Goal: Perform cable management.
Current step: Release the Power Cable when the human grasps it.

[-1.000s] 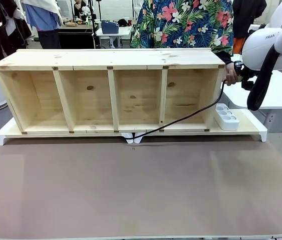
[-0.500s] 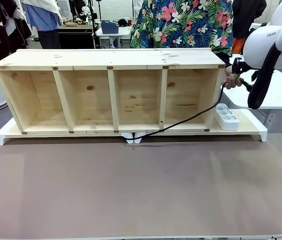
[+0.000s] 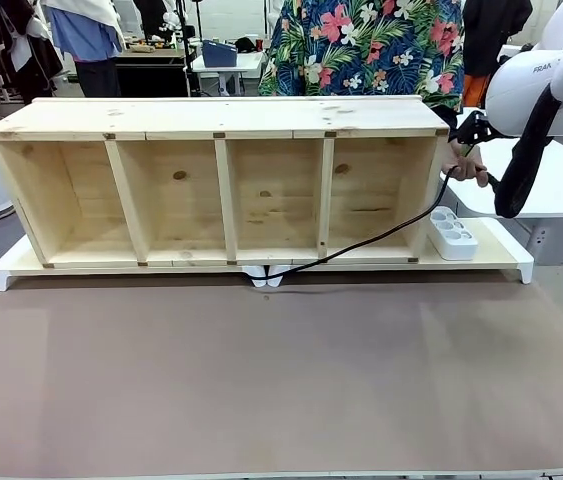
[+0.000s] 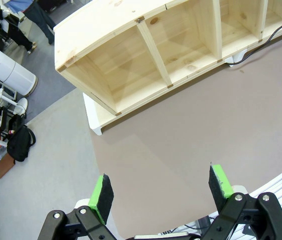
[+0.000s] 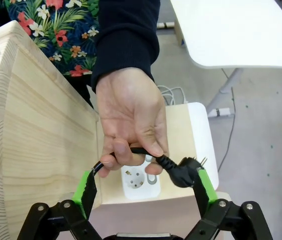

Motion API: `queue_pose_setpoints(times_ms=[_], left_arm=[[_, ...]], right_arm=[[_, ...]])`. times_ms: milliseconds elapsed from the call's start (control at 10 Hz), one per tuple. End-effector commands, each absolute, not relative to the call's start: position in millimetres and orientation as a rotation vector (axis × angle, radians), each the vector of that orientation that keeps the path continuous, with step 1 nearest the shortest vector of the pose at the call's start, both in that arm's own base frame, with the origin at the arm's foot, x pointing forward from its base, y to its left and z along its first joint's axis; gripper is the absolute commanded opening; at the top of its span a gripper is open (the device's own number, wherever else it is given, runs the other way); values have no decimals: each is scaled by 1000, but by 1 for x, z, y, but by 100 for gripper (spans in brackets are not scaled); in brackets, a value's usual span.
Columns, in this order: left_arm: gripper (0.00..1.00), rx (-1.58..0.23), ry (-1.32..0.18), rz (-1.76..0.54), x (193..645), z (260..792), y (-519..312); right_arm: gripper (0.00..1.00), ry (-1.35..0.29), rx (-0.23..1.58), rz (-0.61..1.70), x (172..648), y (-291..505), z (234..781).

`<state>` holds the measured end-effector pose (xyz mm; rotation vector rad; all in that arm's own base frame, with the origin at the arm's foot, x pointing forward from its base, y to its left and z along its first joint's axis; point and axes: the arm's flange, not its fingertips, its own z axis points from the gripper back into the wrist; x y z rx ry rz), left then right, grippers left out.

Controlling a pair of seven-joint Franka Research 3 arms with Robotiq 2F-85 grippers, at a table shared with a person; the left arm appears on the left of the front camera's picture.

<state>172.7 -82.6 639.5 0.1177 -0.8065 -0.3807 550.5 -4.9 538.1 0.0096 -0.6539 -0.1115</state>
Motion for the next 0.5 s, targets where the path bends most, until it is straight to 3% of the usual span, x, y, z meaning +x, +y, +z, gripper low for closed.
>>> queue_pose_setpoints(times_ms=[0, 400], left_arm=[[100, 115, -815, -386, 174, 640, -82], [100, 115, -815, -386, 174, 640, -82]], right_arm=[[100, -650, 11, -117, 551, -5, 537], [100, -650, 11, -117, 551, -5, 537]])
